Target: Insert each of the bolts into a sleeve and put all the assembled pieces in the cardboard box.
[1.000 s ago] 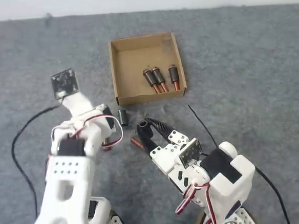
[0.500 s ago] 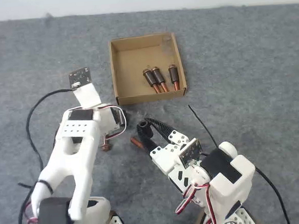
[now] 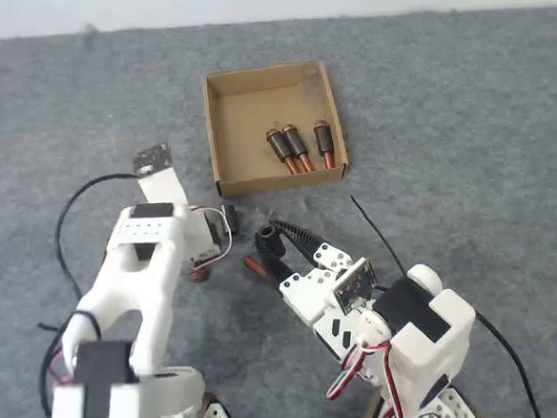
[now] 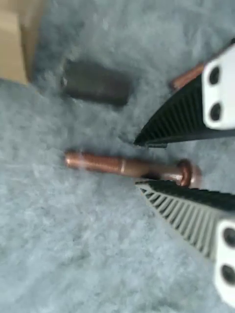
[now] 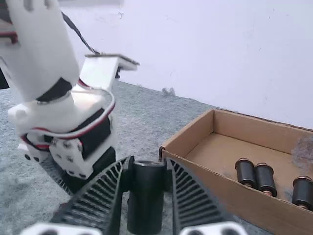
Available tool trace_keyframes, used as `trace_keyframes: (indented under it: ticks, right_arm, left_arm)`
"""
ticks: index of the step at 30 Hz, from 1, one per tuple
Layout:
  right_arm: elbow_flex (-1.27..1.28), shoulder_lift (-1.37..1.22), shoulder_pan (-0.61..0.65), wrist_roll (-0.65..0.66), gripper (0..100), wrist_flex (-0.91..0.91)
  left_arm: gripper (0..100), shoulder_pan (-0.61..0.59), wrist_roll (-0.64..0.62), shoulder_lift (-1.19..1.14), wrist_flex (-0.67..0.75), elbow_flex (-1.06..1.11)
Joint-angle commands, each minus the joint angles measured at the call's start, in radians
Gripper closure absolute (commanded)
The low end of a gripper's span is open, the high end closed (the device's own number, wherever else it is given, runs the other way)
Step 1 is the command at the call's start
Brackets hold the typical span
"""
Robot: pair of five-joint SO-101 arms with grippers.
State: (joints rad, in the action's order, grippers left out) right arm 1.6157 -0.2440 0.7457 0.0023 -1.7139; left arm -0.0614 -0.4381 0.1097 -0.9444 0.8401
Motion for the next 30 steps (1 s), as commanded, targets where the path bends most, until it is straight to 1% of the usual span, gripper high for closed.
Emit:
trace_keyframes:
  ticks: [1,4,5,7,9,12,14,16,17,20,23,25,28,30]
  right_arm:
    - [0.006,0.047,-0.016,-0.002,99.1,0.001]
    - [0.006,0.047,-0.016,-0.002,99.1,0.001]
    - [0.006,0.047,-0.016,-0.002,99.1,0.001]
    - [0.006,0.047,-0.016,-0.002,99.1,0.001]
    - [0.005,0.047,-0.016,-0.002,99.1,0.001]
    - [0.005,0.047,-0.016,-0.002,99.1,0.001]
    - [0.002,0.047,-0.016,-0.002,99.1,0.002]
    - [-0.002,0.047,-0.016,-0.002,99.1,0.028]
    - [-0.005,0.047,-0.016,-0.002,99.1,0.038]
    - [-0.011,0.047,-0.018,-0.002,99.1,0.044]
    - [-0.011,0.047,-0.028,-0.002,99.1,0.044]
    - [-0.011,0.047,-0.035,-0.002,99.1,0.042]
    - [-0.011,0.047,-0.036,-0.002,99.1,0.042]
    - [-0.011,0.047,-0.036,-0.002,99.1,0.042]
  left_arm:
    - [90,-0.009,0.026,-0.089,0.008,-0.079]
    - [91,-0.003,0.029,-0.150,0.003,-0.113]
    - [93,-0.002,0.038,-0.163,0.002,-0.120]
    - [100,-0.002,0.112,-0.167,0.002,-0.133]
    - [98,-0.002,0.210,-0.163,-0.011,-0.143]
    - [99,-0.006,0.353,-0.118,-0.118,-0.205]
    - [99,-0.009,0.493,-0.071,-0.210,-0.263]
    - [99,-0.006,0.664,-0.028,-0.276,-0.309]
    - [99,-0.002,0.729,-0.008,-0.295,-0.317]
    - [99,0.023,0.841,0.043,-0.299,-0.295]
    - [98,0.057,0.980,0.072,-0.299,-0.251]
    - [95,0.064,0.993,0.078,-0.298,-0.232]
    - [87,0.060,0.993,0.083,-0.298,-0.228]
    - [84,0.054,0.990,0.086,-0.298,-0.228]
